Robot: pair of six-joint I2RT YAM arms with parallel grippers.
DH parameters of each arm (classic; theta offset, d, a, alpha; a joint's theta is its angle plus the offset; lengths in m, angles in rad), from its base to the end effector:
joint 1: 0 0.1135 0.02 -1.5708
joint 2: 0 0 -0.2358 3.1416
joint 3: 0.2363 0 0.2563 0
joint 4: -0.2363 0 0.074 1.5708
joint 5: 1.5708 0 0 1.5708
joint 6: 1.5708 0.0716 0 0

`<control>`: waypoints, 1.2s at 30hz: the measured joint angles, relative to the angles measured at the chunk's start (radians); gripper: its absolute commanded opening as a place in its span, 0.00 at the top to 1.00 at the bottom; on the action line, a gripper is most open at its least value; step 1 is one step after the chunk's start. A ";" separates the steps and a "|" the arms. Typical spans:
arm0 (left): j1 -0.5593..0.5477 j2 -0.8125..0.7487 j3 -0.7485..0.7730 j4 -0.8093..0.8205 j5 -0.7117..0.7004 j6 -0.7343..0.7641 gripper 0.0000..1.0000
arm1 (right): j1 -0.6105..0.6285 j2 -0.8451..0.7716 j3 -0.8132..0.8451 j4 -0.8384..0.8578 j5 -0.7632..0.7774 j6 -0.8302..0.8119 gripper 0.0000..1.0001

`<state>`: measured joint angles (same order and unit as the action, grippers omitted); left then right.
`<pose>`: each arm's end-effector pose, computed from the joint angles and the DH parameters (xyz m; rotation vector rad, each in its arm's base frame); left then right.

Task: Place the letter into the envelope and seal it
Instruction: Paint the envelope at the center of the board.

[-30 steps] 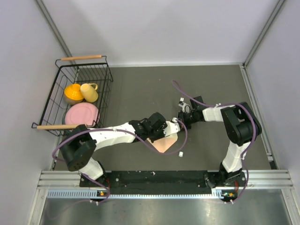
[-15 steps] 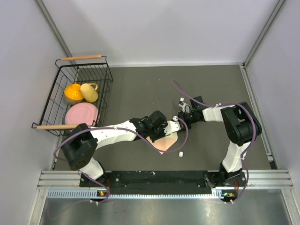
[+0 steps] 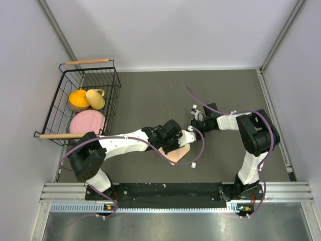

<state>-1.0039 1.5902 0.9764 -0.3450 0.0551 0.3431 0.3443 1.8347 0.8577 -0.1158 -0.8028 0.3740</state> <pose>0.1827 -0.2943 0.1357 1.6145 1.9875 -0.3292 0.2910 0.1590 0.0583 -0.2382 2.6939 1.2993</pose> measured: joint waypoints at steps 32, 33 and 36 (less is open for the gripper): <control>0.106 0.022 0.025 -0.016 0.054 -0.018 1.00 | 0.000 -0.002 0.000 -0.004 0.000 -0.006 1.00; 0.105 0.011 0.012 -0.020 0.053 -0.016 1.00 | 0.000 -0.002 0.000 -0.005 0.000 -0.006 1.00; 0.084 -0.009 -0.016 -0.040 0.046 -0.012 1.00 | 0.000 -0.002 0.000 -0.005 0.000 -0.006 1.00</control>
<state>-0.9199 1.5810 0.9607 -0.3851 0.1013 0.3309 0.3443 1.8328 0.8574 -0.1204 -0.8028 0.3676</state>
